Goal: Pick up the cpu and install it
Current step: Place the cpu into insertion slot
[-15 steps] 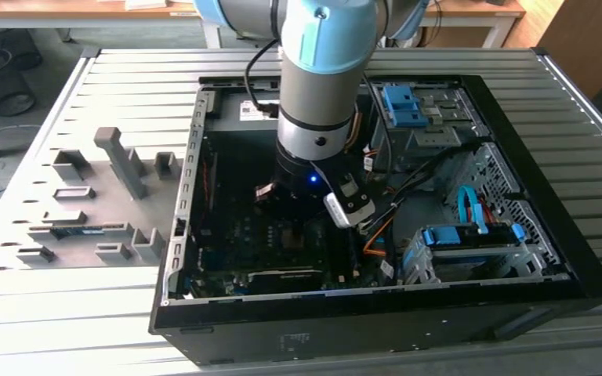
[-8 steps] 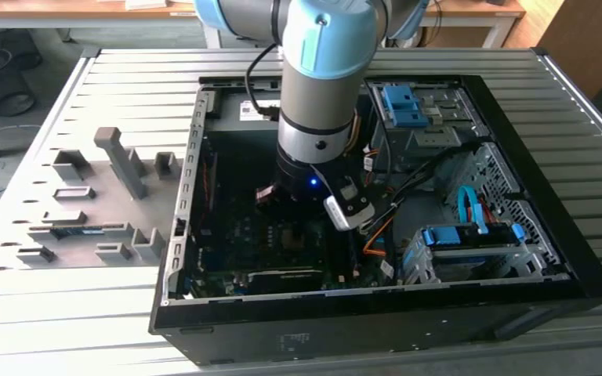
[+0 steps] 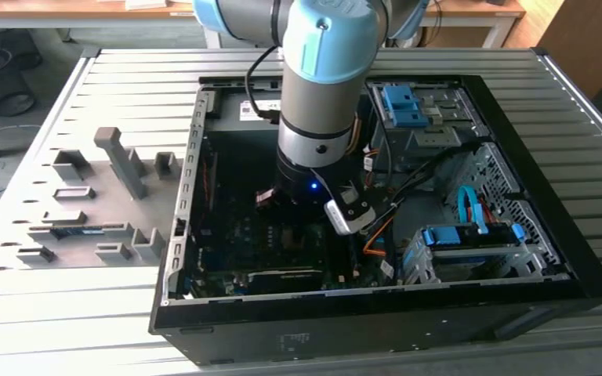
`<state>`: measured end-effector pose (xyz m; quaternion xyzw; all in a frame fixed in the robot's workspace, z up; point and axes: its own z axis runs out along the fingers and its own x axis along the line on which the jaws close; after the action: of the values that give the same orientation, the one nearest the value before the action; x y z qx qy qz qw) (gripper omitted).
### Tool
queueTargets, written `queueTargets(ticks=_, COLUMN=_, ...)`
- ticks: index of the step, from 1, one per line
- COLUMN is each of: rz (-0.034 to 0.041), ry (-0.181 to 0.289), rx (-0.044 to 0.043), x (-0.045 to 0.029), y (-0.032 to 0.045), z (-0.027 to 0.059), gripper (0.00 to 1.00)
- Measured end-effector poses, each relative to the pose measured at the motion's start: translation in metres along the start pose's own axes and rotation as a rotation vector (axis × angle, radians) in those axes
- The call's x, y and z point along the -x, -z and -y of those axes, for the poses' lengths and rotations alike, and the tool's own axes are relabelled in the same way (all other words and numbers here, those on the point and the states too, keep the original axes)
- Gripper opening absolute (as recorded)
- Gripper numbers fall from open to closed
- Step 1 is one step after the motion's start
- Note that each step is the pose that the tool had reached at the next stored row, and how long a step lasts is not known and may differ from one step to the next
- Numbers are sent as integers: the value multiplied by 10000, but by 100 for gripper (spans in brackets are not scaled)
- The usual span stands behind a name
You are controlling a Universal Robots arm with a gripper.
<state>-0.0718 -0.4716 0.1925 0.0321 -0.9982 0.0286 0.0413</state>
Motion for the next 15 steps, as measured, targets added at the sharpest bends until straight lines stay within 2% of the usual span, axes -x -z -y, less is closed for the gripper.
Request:
queueTargets(ticks=3, rz=2, ry=0, rx=7, x=1, y=5, z=1, gripper=10)
queueTargets(ticks=9, rz=3, ry=2, rx=22, x=-4, y=63, z=8, gripper=10)
queueTargets(ticks=13, rz=5, ry=6, rx=69, x=-9, y=58, z=86, gripper=10)
queueTargets(ticks=15, rz=8, ry=11, rx=120, x=-10, y=53, z=105, gripper=10)
